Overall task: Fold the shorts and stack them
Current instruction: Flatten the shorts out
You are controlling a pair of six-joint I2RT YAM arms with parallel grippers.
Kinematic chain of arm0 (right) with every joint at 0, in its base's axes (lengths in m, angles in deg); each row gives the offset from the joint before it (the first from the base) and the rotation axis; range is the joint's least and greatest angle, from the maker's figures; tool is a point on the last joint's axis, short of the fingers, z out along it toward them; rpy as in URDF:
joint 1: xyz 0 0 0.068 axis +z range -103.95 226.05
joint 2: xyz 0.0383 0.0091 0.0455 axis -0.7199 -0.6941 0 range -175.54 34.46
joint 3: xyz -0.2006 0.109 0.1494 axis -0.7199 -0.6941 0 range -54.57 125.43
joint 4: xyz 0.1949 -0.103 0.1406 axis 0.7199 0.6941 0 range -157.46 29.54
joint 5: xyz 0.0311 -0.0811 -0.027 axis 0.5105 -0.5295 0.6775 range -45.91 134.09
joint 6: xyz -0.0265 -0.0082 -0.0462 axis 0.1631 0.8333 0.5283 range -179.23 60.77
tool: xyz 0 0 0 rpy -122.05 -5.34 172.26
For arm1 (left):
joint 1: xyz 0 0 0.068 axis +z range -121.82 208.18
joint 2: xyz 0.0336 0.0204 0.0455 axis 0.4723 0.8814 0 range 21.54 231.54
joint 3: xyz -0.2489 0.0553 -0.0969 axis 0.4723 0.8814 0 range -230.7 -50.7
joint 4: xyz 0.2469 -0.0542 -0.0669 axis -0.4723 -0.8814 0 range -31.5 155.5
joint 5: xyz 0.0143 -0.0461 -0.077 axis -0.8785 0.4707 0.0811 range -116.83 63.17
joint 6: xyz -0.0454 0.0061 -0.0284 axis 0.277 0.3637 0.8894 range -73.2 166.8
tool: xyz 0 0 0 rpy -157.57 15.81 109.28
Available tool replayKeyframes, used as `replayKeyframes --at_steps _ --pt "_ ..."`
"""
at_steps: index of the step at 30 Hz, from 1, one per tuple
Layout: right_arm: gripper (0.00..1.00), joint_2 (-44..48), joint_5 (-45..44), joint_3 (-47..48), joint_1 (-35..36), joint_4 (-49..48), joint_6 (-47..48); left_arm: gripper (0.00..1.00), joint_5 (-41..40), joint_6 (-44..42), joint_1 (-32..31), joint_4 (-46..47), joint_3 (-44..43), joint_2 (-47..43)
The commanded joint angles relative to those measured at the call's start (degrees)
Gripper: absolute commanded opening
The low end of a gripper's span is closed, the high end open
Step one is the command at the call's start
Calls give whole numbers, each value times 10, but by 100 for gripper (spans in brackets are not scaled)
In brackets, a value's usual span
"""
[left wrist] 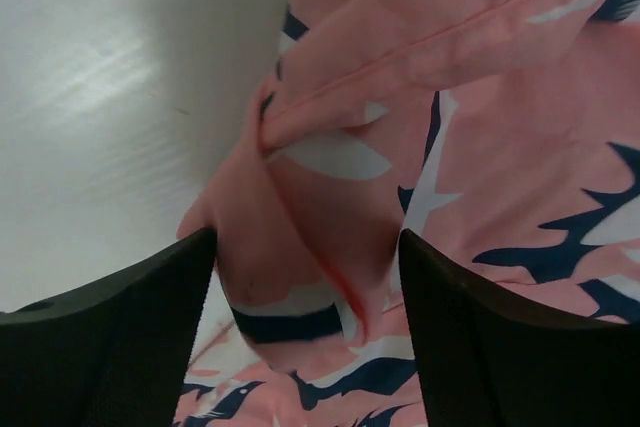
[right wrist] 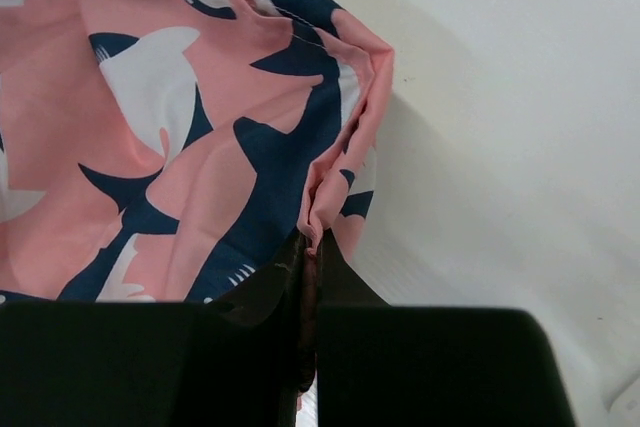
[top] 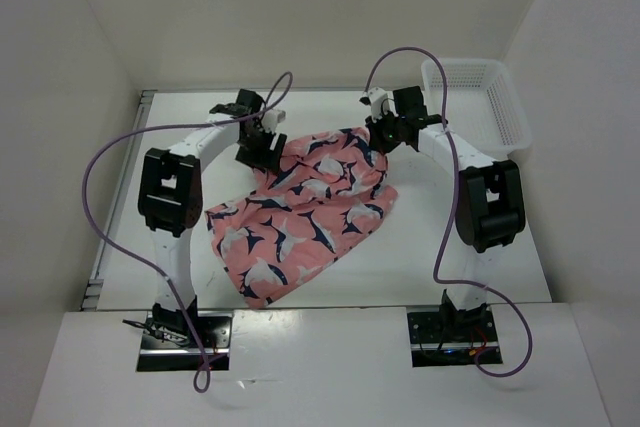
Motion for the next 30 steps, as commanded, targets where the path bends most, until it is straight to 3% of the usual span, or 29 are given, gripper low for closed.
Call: replayKeyframes --at_steps 1,3,4,5,6,7,12,14,15,16,18,21,22,26,30 --pt "0 0 -2 14 4 1 13 79 -16 -2 -3 -18 11 6" --pt "0 0 -2 14 4 1 13 61 -22 -2 -3 -12 11 13" --pt "0 0 -2 14 4 1 13 35 -27 -2 -3 -7 11 13" --pt "0 0 -2 14 4 1 13 20 -27 -2 -3 -1 11 6" --pt "0 0 -10 8 4 -7 13 6 -32 -2 -3 -1 11 0" --pt "0 0 -19 8 4 -7 13 0 -39 -2 2 6 11 -9" --pt "0 19 -60 -41 4 -26 30 0 -84 -2 74 74 49 -148" --pt "0 19 -54 -57 4 -26 37 8 -84 -2 80 74 112 -201" --pt "0 25 -48 -57 4 -26 37 13 -68 -2 80 63 144 -215" --pt "0 25 -38 -57 4 -26 31 26 -54 -2 80 56 177 -236" --pt "0 25 -38 -57 11 -26 31 40 -29 -2 51 56 290 -255" --pt "0 25 -31 -51 26 -26 38 62 -18 -2 37 62 376 -267" --pt "0 20 -25 -46 32 -26 38 64 -18 -2 37 53 388 -267" --pt "0 19 -25 -45 43 -26 44 67 -10 -2 52 30 334 -267" --pt "0 14 -36 -45 43 -26 59 68 -31 -2 73 62 198 -267"
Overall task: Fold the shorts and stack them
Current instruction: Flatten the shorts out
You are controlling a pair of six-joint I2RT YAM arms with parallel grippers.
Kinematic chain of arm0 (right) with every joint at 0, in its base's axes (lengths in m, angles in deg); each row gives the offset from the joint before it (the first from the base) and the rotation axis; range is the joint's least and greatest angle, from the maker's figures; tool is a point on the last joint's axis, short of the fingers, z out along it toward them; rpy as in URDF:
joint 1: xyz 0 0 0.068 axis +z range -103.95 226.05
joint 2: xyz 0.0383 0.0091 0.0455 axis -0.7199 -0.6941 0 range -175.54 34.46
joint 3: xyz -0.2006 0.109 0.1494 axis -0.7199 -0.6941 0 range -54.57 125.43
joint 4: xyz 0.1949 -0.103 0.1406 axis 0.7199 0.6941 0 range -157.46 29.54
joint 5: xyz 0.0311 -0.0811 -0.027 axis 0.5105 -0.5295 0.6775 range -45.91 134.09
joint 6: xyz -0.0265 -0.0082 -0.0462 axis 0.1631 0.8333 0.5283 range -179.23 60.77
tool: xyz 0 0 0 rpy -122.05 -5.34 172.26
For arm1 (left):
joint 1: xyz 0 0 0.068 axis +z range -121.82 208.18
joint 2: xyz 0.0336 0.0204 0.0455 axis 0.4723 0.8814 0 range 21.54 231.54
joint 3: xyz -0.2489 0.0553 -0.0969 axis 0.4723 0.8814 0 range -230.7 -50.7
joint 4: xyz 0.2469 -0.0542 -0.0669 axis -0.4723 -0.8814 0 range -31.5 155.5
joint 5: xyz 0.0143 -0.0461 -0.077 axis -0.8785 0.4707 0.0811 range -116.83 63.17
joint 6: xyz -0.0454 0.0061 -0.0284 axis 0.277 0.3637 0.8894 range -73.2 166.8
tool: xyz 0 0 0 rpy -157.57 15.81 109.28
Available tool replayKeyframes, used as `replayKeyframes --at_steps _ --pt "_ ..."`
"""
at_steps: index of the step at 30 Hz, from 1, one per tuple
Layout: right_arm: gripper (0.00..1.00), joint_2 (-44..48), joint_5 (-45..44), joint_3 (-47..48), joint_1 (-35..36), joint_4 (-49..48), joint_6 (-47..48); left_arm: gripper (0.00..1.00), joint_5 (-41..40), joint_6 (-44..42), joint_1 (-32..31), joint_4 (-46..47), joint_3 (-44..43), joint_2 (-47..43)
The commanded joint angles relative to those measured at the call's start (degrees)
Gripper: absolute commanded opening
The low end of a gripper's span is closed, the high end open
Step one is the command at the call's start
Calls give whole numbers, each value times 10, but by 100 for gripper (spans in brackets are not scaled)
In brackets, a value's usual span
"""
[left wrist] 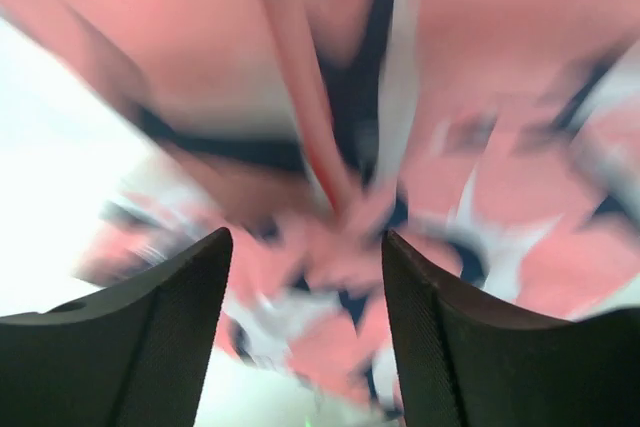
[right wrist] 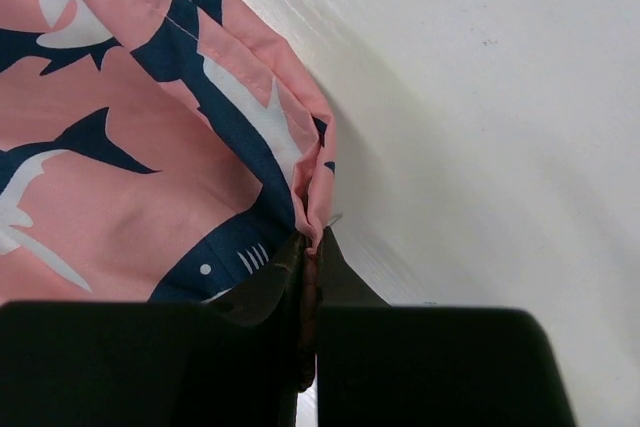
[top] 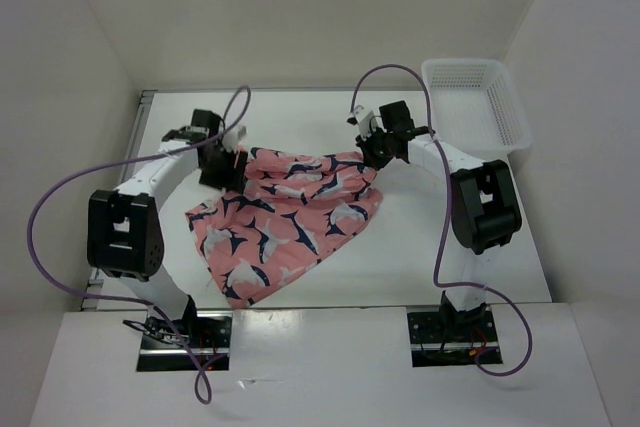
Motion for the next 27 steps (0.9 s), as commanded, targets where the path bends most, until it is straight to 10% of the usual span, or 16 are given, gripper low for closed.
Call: replayKeyframes --at_steps 1,17,23,27 --pt "0 14 -4 12 5 -11 19 70 -5 -2 13 90 -139 -23" --pt "0 8 1 24 5 -5 36 77 -110 -2 19 64 -317 241" --pt "0 8 6 24 10 0 36 52 -107 -2 13 25 -260 223" --pt "0 2 6 24 10 0 36 12 -132 -2 13 25 -245 192"
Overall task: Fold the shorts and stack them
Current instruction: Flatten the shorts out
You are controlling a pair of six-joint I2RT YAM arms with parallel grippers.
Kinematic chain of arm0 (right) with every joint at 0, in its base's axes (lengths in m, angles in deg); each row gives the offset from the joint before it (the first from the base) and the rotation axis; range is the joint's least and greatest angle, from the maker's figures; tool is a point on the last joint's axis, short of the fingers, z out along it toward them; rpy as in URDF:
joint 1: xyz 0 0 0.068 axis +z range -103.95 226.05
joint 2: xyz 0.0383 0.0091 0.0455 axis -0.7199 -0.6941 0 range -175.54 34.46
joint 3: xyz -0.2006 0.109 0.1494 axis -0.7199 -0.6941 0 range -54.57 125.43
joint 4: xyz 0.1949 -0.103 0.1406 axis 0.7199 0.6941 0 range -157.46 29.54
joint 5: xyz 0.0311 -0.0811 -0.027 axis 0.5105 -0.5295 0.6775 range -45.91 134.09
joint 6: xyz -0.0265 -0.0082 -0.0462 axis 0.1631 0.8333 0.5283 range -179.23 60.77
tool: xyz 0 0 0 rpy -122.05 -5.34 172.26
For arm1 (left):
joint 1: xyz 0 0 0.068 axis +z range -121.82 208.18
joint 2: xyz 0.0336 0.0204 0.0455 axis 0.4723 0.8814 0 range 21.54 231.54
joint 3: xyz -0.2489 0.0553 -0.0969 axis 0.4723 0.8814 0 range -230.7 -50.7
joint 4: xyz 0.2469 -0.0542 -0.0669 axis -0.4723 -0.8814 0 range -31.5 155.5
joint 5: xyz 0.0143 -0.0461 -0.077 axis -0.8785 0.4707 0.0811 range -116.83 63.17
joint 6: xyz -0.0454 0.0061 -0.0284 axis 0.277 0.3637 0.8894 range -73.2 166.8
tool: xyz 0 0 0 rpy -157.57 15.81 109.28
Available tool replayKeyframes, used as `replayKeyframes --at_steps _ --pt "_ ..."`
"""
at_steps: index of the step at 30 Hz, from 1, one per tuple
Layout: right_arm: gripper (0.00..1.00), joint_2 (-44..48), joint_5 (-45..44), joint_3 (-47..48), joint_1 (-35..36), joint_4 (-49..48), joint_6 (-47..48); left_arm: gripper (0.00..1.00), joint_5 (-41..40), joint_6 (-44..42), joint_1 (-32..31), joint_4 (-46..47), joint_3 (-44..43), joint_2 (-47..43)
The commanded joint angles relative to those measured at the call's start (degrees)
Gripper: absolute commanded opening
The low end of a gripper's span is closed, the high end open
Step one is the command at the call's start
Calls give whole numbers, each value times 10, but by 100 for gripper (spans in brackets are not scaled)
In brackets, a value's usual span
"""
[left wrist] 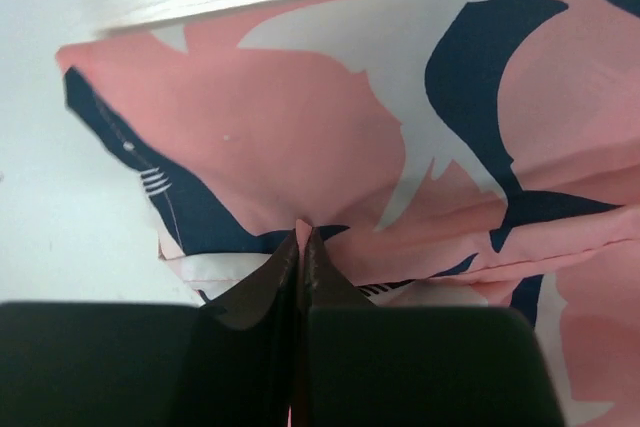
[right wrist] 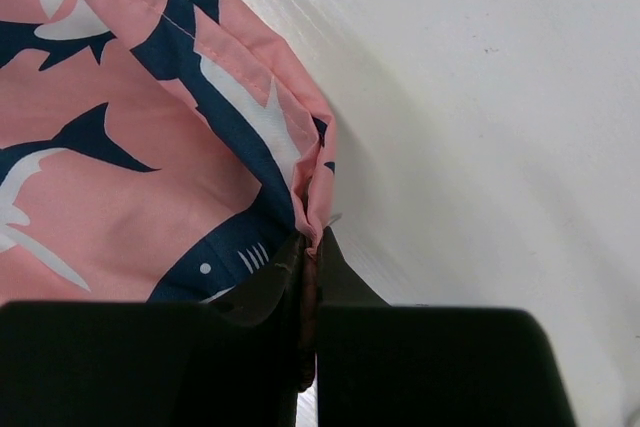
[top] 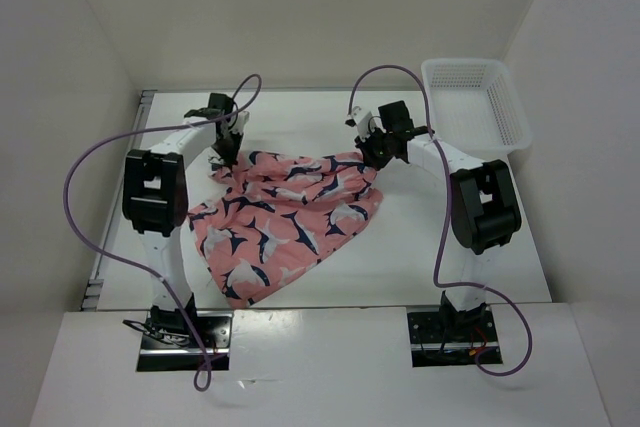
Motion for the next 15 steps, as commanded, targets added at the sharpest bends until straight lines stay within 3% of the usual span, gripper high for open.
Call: replayKeyframes --at_steps 1,5,8,13,15 --pt "0 2 7 22 7 -4 7 5 -27 -1 -2 -7 5 -60" --pt "0 2 7 22 7 -10 7 0 -63 -1 19 6 23 -130" --pt "0 9 7 11 7 -15 7 0 -69 -1 34 -3 109 -202" --pt "0 9 7 11 17 -21 7 37 -22 -1 34 -30 299 -259" --pt "0 3 7 23 24 -21 7 45 -37 -1 34 -30 317 -265"
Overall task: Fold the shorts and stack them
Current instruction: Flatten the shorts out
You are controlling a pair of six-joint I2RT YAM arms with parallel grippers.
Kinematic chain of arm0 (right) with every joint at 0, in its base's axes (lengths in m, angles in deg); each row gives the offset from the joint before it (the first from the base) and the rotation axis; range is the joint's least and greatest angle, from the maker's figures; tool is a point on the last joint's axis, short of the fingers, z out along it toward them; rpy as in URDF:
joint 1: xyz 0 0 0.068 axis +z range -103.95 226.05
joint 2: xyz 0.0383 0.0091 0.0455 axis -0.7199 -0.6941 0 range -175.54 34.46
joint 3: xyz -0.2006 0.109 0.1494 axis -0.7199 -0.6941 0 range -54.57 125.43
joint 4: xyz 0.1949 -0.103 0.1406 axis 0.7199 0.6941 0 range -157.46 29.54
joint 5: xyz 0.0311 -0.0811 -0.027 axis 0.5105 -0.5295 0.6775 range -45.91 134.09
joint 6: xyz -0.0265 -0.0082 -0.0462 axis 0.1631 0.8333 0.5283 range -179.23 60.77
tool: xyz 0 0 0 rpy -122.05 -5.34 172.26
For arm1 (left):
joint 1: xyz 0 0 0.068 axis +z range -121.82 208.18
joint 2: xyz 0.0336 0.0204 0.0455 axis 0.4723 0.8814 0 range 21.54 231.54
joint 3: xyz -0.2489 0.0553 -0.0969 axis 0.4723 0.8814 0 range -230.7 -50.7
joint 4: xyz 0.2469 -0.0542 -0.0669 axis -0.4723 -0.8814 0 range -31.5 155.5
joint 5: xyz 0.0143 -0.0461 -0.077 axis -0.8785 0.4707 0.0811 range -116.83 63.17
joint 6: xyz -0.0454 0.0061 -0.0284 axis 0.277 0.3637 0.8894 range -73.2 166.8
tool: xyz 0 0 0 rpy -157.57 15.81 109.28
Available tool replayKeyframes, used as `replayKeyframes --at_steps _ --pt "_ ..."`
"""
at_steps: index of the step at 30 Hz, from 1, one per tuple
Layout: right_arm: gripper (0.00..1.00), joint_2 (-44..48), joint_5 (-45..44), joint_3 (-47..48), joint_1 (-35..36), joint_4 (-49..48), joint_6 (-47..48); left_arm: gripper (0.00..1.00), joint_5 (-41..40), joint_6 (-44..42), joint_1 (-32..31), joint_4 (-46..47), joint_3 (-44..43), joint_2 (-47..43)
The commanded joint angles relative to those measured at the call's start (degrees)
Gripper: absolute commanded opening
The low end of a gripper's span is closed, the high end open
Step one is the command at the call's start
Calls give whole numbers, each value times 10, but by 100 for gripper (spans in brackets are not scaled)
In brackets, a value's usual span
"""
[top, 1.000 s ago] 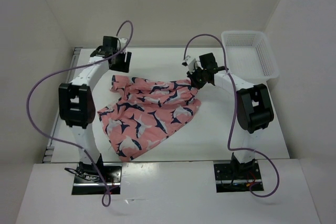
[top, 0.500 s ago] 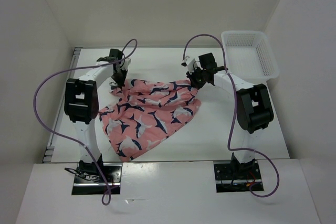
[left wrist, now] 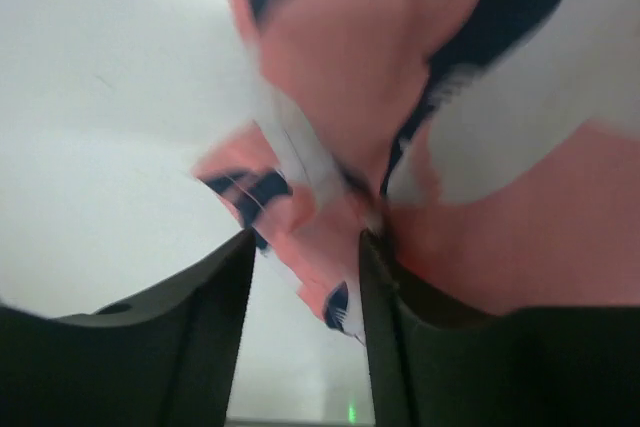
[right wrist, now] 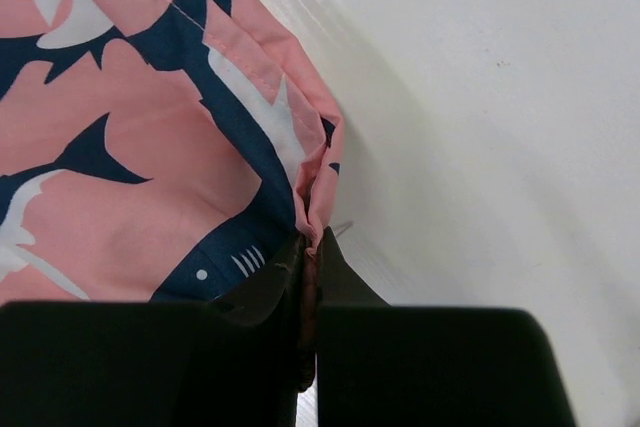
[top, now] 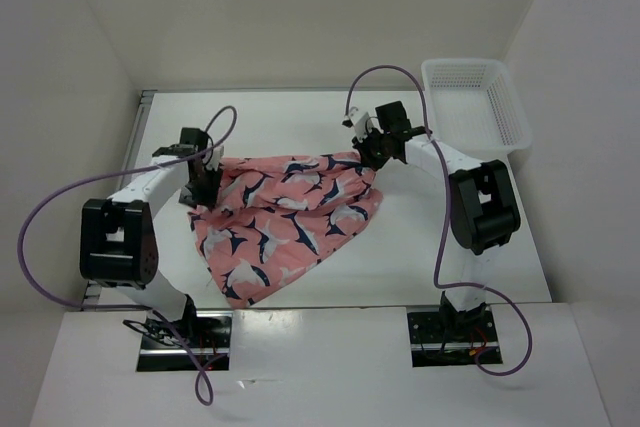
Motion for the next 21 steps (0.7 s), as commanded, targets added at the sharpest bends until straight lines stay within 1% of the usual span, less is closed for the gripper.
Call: replayKeyframes --at_steps 1,2,6,7,9,12,13,15,17,18,19,21 --pt "0 3 7 22 19 -20 6 56 -3 -1 4 -28 46 12" --pt "0 -2 7 28 19 -20 6 59 -9 -1 4 -28 36 6" --pt "0 -7 7 33 19 -20 6 66 -37 -1 15 -3 -75 17" --pt "0 -7 7 33 19 -20 6 66 -42 -1 15 11 -125 23" --pt "0 -7 7 33 19 -20 6 68 -42 -1 15 26 -157 49" --pt "0 -7 12 33 19 -20 6 68 -59 -1 15 70 -150 86" --pt "0 -7 12 33 24 -20 12 68 -66 -1 8 70 -143 94" --pt "0 -7 12 39 24 -20 12 68 -33 -1 8 45 -135 101" --pt "0 -12 1 39 24 -20 19 71 4 -1 8 37 -119 92" --pt "0 -12 1 39 24 -20 19 73 4 -1 3 37 -111 92" --pt "0 -18 1 45 24 -20 19 73 4 -1 3 37 -100 86" --pt "0 -23 1 45 24 -20 19 76 -9 -1 3 69 -95 92"
